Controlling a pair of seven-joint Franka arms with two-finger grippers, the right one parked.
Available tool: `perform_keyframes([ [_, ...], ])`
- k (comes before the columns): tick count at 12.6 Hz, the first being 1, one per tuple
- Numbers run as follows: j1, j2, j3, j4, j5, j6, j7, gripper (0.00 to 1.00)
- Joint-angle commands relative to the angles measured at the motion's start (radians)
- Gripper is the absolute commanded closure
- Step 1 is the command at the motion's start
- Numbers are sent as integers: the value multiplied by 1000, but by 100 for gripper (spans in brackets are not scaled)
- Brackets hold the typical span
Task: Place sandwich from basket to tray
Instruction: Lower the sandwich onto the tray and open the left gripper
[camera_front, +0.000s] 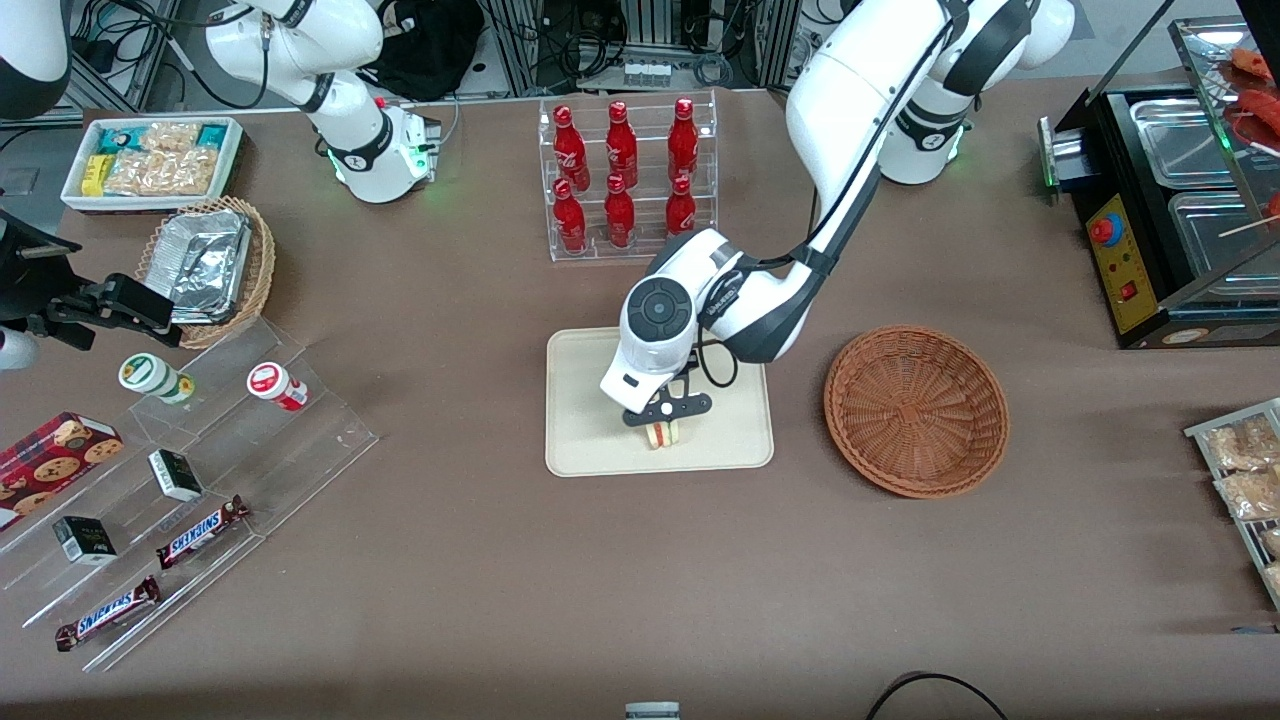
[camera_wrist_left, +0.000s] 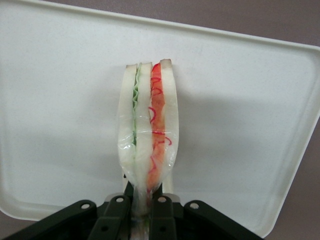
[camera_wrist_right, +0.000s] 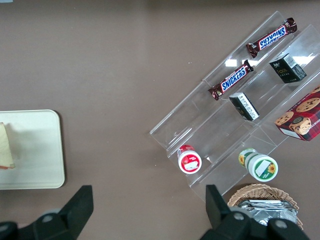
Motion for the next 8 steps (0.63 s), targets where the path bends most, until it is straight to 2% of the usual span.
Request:
perform_keyframes([
  [1,-16,22,13,27,-9,11,-23,97],
  [4,-16,21,13,27,-12,12,-17,95],
  [5,-16,19,13,27,-15,12,-17,89],
  [6,-14,16,13,27,-17,11,-14,50],
  [7,-11,13,13,27,-15,11,-7,0],
  [8,-10,9,13,28,-17,8,-6,0],
])
